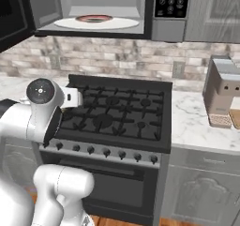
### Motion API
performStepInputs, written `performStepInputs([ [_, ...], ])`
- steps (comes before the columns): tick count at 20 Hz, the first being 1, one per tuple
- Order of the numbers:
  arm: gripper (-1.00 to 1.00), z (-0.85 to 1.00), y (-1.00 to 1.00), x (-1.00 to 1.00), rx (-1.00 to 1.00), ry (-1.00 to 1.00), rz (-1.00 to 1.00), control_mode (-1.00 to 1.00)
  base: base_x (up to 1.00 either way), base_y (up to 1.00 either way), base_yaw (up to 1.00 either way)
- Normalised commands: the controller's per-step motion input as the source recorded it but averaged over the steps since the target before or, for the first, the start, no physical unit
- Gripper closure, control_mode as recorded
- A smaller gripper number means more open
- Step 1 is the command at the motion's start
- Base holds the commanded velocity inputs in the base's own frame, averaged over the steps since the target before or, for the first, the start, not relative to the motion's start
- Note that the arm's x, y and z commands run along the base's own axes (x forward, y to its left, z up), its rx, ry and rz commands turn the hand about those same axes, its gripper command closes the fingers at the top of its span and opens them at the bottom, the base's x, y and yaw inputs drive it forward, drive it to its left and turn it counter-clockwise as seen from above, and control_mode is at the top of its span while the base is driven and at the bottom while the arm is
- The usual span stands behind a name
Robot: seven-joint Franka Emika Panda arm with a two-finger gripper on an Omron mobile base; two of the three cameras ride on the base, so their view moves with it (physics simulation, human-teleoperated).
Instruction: Retrieve the reheated potato from the microwave, then place the potato, cheese, and condiment on the cutting board.
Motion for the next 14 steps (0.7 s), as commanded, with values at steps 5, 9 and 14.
performStepInputs([
  [5, 1.00, 0.00, 0.00, 0.00, 0.00, 0.00, 0.00, 1.00, -0.62, -0.09, -0.06],
  [9, 1.00, 0.00, 0.00, 0.00, 0.00, 0.00, 0.00, 1.00, -0.14, -0.36, -0.07],
  [14, 1.00, 0.00, 0.00, 0.00, 0.00, 0.00, 0.00, 1.00, 0.09, -0.68, -0.03],
])
